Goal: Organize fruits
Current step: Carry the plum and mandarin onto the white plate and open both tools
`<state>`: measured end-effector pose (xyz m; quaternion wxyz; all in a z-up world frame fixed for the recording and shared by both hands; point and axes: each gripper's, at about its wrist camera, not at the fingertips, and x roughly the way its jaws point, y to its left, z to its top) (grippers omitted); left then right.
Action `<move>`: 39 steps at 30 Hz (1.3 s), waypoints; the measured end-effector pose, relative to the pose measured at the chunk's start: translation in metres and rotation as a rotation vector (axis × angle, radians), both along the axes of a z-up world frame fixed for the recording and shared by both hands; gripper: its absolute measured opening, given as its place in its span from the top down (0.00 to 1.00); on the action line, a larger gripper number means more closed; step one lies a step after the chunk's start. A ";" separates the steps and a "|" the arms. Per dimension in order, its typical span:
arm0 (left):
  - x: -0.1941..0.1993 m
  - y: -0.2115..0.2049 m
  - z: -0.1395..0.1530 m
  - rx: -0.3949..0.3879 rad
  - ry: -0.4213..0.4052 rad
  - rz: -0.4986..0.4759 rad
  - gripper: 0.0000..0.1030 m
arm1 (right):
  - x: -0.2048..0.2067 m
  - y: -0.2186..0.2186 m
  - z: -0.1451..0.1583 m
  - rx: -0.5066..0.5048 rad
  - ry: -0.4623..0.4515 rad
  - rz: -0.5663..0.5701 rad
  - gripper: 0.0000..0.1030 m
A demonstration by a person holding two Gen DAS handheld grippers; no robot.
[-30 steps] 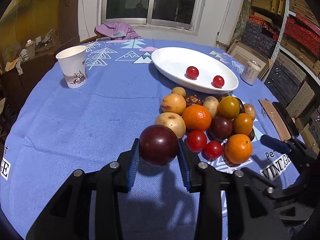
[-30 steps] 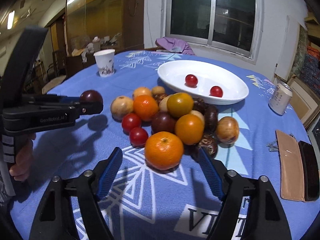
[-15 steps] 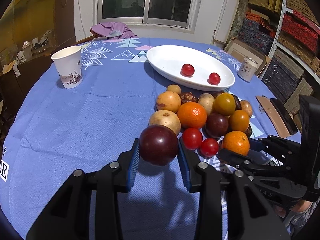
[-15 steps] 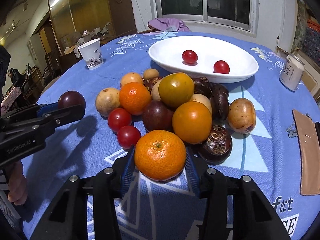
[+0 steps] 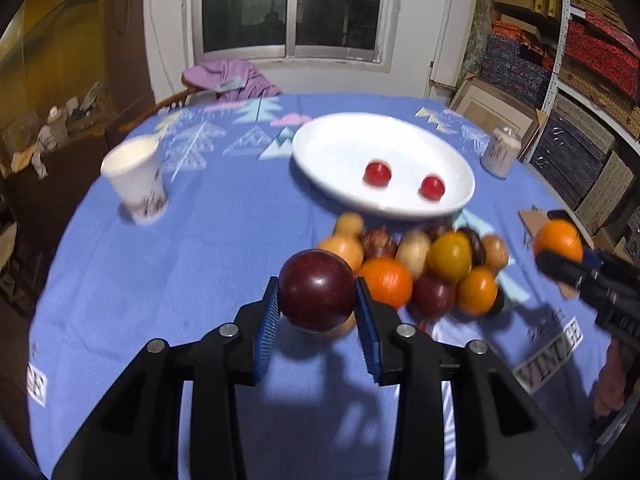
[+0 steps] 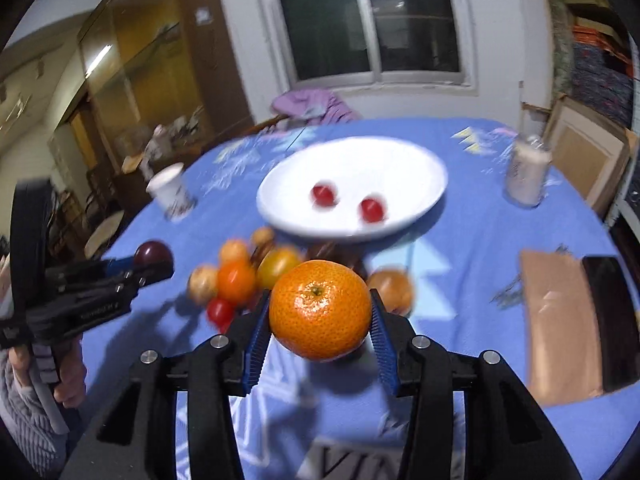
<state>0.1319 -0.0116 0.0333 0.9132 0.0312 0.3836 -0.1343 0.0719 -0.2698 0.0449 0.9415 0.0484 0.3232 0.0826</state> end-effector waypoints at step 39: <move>0.145 -0.041 0.020 -0.050 0.078 0.050 0.41 | 0.126 -0.029 0.031 0.089 0.004 -0.095 0.45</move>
